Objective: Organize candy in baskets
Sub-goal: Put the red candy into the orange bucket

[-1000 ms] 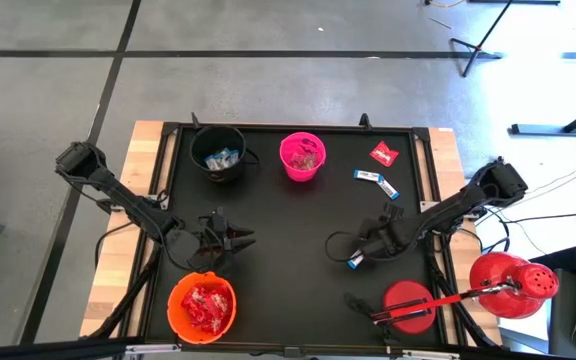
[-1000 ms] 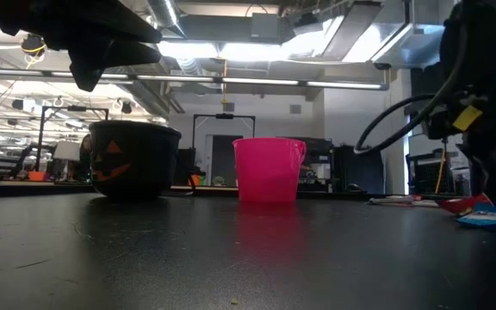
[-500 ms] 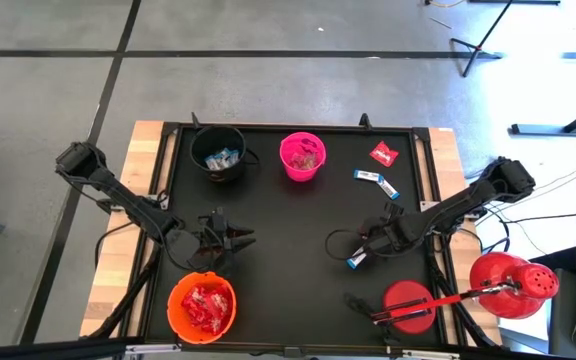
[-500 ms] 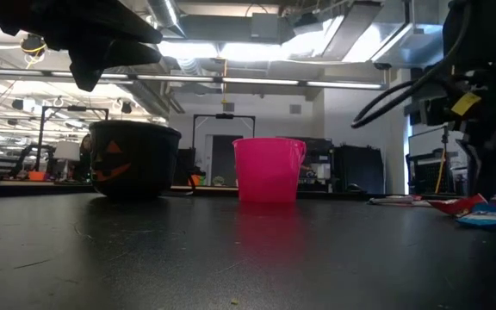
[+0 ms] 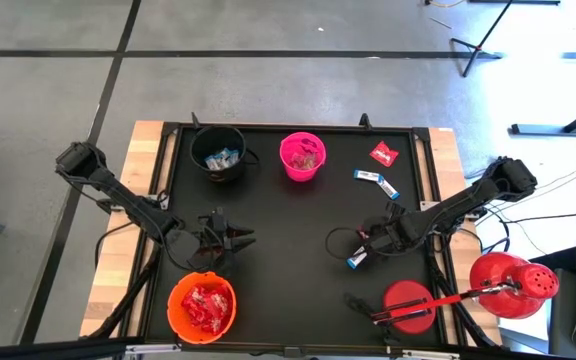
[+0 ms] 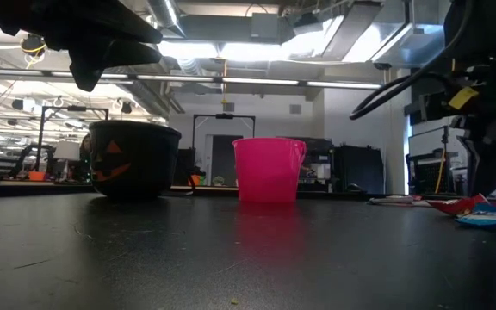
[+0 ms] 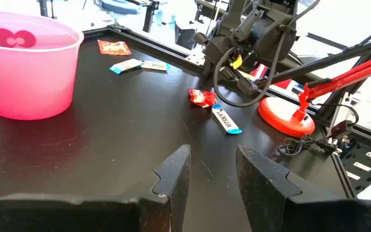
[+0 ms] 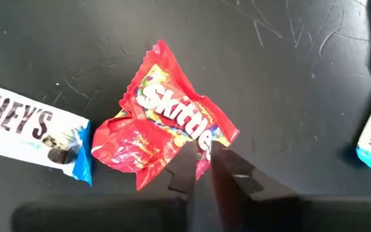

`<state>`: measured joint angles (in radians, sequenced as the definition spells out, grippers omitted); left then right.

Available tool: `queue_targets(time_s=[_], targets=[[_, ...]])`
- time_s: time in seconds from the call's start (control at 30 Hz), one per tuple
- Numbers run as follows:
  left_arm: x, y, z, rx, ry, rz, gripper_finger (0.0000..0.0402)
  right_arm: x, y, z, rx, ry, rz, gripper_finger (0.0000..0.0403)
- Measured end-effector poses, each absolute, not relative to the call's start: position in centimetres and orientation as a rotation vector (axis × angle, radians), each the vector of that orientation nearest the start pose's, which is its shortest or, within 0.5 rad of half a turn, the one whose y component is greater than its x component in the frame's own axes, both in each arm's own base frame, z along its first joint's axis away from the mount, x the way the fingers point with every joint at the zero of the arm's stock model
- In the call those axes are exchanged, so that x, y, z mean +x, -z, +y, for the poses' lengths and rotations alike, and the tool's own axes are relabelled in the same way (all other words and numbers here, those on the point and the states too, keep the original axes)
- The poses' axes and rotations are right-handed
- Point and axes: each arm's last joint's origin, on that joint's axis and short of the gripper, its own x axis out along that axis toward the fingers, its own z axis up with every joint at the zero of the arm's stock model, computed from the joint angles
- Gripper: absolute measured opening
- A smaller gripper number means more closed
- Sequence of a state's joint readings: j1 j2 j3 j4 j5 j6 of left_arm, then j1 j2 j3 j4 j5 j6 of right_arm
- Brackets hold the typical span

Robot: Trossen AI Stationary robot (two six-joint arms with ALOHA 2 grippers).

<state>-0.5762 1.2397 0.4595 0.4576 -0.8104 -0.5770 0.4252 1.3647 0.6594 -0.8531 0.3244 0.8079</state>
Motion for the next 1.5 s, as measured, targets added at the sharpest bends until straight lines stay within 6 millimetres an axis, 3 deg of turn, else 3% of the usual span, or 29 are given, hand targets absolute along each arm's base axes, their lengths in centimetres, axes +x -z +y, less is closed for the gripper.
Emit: queue_targets(time_s=[0.2, 0.37, 0.6, 0.8, 0.9, 1.13, 1.5], targets=[[20.7, -19.6, -11.0, -0.364, -0.295, 0.174, 0.0115, 18.0, -15.7, 7.0, 0.093, 0.491, 1.3, 0.0132], [20.7, -19.6, -11.0, -0.364, -0.295, 0.173, 0.0115, 17.4, -17.8, 6.5, 0.093, 0.506, 1.148, 0.018], [20.7, -19.6, -11.0, -0.364, -0.295, 0.173, 0.0115, 15.9, -20.9, 5.8, 0.157, 0.42, 0.991, 0.0183], [20.7, -19.6, -11.0, -0.37, -0.295, 0.173, 0.0115, 15.4, -21.7, 5.6, 0.186, 0.387, 0.951, 0.0164], [20.7, -19.6, -11.0, -0.372, -0.295, 0.173, 0.0115, 15.3, -20.8, 5.6, 0.19, 0.373, 0.951, 0.0159], [20.7, -19.5, -11.0, -0.373, -0.284, 0.178, 0.0115, 13.9, -16.6, 5.3, 0.293, 0.319, 1.003, 0.0158], [21.0, -19.5, -10.5, -0.366, -0.309, 0.174, 0.0115, 12.5, -13.4, 4.8, 0.432, 0.325, 1.005, 0.0158]])
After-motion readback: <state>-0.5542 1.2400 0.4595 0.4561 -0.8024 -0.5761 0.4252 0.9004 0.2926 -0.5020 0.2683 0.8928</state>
